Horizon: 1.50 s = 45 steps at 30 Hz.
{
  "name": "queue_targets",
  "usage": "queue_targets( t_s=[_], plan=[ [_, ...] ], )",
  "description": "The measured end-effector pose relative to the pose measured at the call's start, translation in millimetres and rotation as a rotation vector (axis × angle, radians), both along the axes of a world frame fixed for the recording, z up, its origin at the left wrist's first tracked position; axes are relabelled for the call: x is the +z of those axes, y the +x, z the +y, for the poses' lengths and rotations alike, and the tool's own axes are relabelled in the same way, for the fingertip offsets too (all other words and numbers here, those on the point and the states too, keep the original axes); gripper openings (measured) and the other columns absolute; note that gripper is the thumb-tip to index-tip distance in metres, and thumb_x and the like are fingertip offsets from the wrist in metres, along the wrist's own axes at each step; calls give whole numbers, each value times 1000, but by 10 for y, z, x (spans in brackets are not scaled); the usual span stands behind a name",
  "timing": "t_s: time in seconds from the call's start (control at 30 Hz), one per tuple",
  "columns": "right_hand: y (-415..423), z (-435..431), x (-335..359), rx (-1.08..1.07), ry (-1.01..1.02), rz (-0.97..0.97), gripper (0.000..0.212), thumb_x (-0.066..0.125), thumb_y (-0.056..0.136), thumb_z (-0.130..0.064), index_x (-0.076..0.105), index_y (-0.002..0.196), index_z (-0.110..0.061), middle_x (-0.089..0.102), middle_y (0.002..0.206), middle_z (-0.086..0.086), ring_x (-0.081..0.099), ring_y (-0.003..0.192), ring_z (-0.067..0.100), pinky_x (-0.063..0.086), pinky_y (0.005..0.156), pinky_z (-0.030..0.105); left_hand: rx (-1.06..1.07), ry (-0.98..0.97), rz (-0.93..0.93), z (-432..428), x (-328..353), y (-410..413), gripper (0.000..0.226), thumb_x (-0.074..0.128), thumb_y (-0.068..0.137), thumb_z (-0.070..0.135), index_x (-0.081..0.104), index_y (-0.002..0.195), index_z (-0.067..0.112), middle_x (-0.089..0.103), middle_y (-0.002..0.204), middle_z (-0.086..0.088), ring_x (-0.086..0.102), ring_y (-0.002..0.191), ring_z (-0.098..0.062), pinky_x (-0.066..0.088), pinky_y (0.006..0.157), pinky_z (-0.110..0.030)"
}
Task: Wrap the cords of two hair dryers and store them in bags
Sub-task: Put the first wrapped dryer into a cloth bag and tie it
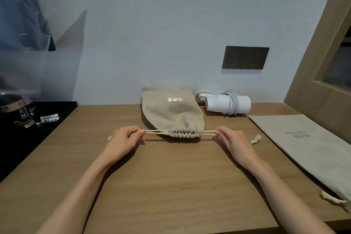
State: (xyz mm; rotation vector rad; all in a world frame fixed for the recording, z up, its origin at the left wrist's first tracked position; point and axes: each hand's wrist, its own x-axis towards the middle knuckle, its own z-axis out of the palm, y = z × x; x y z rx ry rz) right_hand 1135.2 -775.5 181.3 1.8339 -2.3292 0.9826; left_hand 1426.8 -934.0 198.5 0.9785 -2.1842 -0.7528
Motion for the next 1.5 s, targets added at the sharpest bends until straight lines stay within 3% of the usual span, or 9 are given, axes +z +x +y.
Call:
queue_targets(
  t_s=[0.23, 0.3, 0.4, 0.6, 0.77, 1.0, 1.17, 1.33, 1.5],
  plan=[
    [5, -22, 0, -68, 47, -42, 20, 47, 99, -27, 66, 101, -22, 65, 88, -6, 58, 83, 12, 38, 68, 23, 64, -137, -137, -4, -92, 24, 34, 55, 94, 35, 61, 63, 23, 55, 50, 10, 50, 52, -5, 37, 53, -24],
    [66, -30, -20, -122, 52, 119, 24, 44, 100, -33, 64, 107, -23, 61, 99, -5, 50, 96, 16, 32, 75, 28, 110, -261, -248, 70, -101, -5, 36, 50, 93, 44, 52, 66, 21, 54, 56, 6, 52, 59, -15, 38, 56, -33],
    [243, -76, -8, -127, -10, 193, 30, 44, 98, -39, 62, 116, -23, 52, 113, -2, 34, 105, 14, 30, 86, 28, 142, -333, -171, 160, -68, -123, 28, 49, 92, 50, 54, 79, 26, 57, 68, 12, 52, 65, -9, 38, 70, -31],
    [535, -209, 13, -29, -16, 231, 25, 44, 97, -43, 57, 95, -21, 55, 95, -7, 41, 94, 14, 36, 80, 27, -6, -374, -154, 270, -186, -452, 27, 43, 95, 47, 49, 89, 22, 57, 84, 6, 50, 80, -16, 36, 73, -31],
    [547, -230, 5, -47, 27, 115, 22, 43, 98, -40, 44, 93, -19, 54, 88, 0, 50, 82, 22, 40, 73, 36, -74, -311, -150, 317, -209, -633, 23, 34, 101, 35, 42, 88, 17, 60, 78, -2, 55, 77, -29, 33, 66, -37],
    [502, -254, -41, 61, 62, 256, 36, 33, 101, -42, 58, 82, -23, 53, 81, -10, 51, 84, 13, 33, 74, 33, -111, -53, 33, 182, -226, -569, 34, 48, 96, 40, 46, 76, 13, 46, 61, 10, 41, 57, -7, 33, 58, -30],
    [500, -238, -3, 161, -40, -99, 48, 46, 97, -44, 49, 61, -12, 46, 54, -3, 40, 53, 9, 29, 55, 28, -80, 79, 251, 273, -117, -542, 47, 52, 95, 40, 27, 61, 18, 24, 56, 7, 22, 53, -6, 18, 50, -22],
    [614, -298, 45, 141, -126, -524, 54, 56, 92, -47, 31, 50, -21, 23, 50, -5, 24, 50, 10, 23, 60, 32, 83, 284, 449, 319, -74, -595, 59, 62, 90, 34, 21, 49, 24, 18, 47, 9, 15, 46, -8, 11, 48, -24],
    [710, -446, 36, -100, -199, -553, 62, 67, 83, -44, 24, 44, -22, 20, 44, -6, 21, 48, 13, 18, 56, 32, 229, 350, 509, 308, -105, -629, 65, 66, 87, 30, 19, 43, 22, 16, 46, 10, 14, 48, -12, 12, 55, -32]
  ],
)
